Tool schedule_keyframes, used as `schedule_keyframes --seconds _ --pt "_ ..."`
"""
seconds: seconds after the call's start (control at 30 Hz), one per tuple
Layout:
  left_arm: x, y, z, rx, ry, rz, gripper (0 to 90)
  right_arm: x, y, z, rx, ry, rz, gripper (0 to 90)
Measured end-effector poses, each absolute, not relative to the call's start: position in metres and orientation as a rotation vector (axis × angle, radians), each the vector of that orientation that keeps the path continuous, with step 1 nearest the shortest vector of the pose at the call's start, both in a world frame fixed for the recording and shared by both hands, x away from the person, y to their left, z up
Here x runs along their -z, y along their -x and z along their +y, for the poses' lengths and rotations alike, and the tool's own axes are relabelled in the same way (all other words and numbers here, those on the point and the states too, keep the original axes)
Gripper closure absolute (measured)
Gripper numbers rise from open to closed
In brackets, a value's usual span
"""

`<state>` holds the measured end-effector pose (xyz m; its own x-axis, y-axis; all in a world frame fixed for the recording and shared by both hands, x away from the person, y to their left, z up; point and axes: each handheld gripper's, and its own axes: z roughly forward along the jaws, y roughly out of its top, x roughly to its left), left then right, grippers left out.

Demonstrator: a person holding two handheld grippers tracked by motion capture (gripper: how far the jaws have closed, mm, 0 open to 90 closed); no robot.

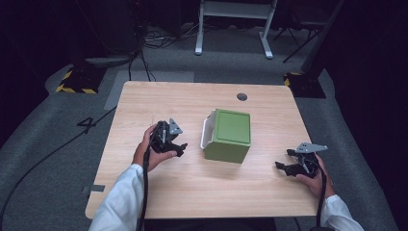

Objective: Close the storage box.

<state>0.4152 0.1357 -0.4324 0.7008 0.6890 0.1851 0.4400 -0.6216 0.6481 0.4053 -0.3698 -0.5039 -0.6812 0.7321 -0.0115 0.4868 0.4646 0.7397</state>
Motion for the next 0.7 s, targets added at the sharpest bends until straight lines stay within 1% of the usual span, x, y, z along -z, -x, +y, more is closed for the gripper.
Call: schedule_keyframes --seconds 0.13,0.4,0.63,0.7 --pt "0.437 -0.407 0.144 -0.615 -2.350 0.860 19.3 0.504 -0.405 -0.370 -1.048 -1.034 2.390 16.8" --pt "0.443 -0.390 0.163 -0.657 -2.380 0.866 19.3 0.504 -0.405 -0.370 -1.050 -1.034 2.390 16.8" --pt "0.452 -0.376 0.181 -0.679 -2.399 0.897 19.3 0.504 -0.405 -0.370 -1.049 -1.035 2.390 16.8" --pt "0.455 -0.373 0.185 -0.668 -2.401 0.908 19.3 0.504 -0.405 -0.370 -1.048 -1.034 2.389 16.8"
